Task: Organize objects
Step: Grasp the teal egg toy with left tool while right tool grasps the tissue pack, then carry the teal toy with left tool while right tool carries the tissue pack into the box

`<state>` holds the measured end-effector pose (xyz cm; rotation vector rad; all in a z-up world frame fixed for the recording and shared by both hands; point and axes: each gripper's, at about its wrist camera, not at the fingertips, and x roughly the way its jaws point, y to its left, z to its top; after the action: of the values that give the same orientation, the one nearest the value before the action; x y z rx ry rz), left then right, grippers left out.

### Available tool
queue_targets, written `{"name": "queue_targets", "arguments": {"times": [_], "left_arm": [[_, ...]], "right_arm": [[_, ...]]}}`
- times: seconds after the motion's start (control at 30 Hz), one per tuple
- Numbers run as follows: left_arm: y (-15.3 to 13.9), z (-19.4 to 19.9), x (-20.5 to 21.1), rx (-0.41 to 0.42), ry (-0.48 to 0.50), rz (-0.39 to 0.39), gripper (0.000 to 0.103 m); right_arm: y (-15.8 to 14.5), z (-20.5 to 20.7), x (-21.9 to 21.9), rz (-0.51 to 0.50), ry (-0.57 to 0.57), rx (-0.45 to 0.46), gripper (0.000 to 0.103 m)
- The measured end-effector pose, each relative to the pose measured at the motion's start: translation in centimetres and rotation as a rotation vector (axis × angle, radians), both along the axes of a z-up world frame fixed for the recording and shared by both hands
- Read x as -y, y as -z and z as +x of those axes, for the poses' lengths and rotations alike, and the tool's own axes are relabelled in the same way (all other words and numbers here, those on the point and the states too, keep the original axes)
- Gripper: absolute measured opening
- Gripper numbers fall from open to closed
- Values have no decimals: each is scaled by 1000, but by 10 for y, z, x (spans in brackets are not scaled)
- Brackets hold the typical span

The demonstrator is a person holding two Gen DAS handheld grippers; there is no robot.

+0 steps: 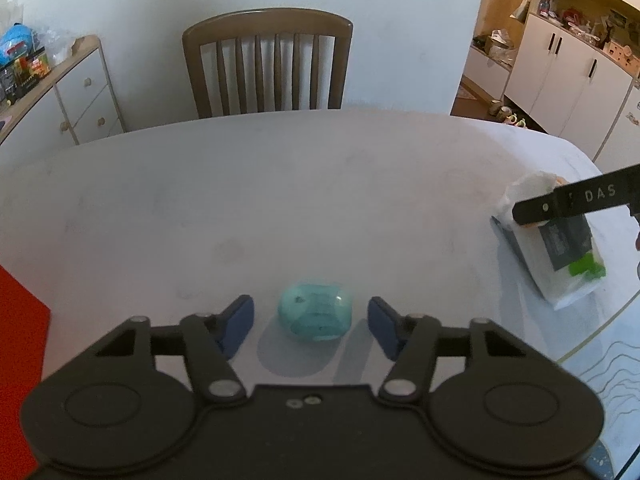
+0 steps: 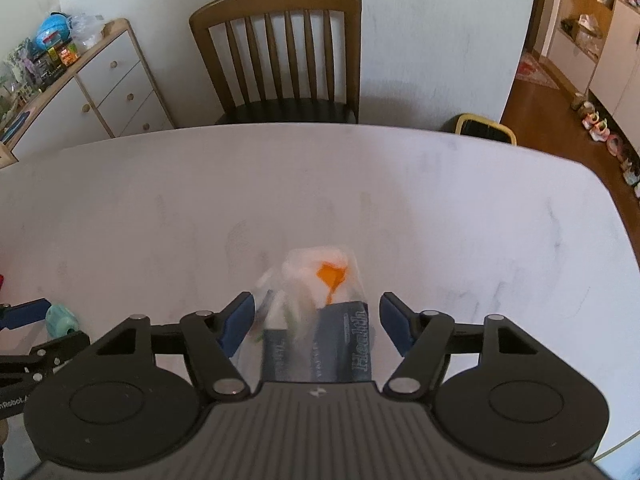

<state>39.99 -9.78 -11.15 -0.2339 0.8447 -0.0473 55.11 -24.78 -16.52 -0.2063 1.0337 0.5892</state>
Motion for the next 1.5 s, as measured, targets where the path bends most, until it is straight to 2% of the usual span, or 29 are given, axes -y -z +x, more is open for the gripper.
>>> {"name": "queue_targets", "arguments": {"times": [0.23,0.47,0.53,0.67,0.93,1.5], "left_arm": [[-2,1,0,7,-6,-2,37],[-6,-3,-2,-12,-16,-37,37],[-8,-6,-3,-4,-21,-44,37],[-13,-15,-5,1,-22,-56,37],[-29,-39,-11,17,-34,-83,37],[-89,-120,-34,82,-79,-101,37]], "right_arm": [[0,-5,3,18,10,-22,58],[-5,-17,5,23,11,-38,48],[-6,-23,5,38,11,-53,40],[-9,-43,6,63,-5,-73,33],[-28,-80,11,105,-29,-92,32],[-109,-179,11,186,-101,-83,32]]}}
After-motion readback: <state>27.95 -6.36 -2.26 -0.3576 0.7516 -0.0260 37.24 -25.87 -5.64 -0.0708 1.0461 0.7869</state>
